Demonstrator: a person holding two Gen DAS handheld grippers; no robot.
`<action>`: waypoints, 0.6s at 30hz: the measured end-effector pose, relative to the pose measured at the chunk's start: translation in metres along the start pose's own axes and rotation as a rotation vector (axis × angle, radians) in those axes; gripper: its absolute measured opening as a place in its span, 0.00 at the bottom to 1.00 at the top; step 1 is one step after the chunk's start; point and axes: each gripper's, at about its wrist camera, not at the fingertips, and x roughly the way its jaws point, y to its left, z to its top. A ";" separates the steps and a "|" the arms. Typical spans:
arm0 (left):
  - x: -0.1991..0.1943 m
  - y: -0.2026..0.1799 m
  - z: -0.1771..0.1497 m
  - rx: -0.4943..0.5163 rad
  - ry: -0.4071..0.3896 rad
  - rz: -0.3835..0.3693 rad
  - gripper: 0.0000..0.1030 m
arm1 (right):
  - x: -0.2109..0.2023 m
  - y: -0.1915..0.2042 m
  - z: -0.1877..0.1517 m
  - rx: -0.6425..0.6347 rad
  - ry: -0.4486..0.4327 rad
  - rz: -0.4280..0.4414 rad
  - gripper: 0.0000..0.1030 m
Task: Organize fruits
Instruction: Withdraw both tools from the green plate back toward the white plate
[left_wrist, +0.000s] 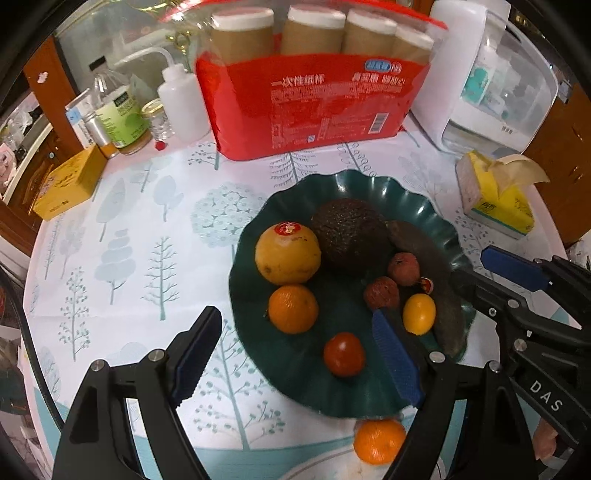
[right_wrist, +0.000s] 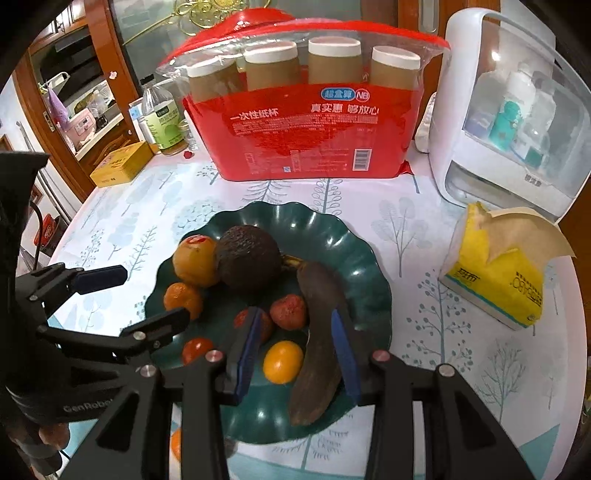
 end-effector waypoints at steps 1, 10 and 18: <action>-0.007 0.001 -0.002 -0.003 -0.006 0.001 0.80 | -0.006 0.001 -0.001 0.003 -0.005 0.002 0.39; -0.082 0.002 -0.025 -0.007 -0.081 0.034 0.81 | -0.070 0.013 -0.011 -0.007 -0.063 0.018 0.39; -0.142 0.002 -0.080 -0.007 -0.128 0.060 0.84 | -0.131 0.037 -0.060 -0.080 -0.064 0.079 0.39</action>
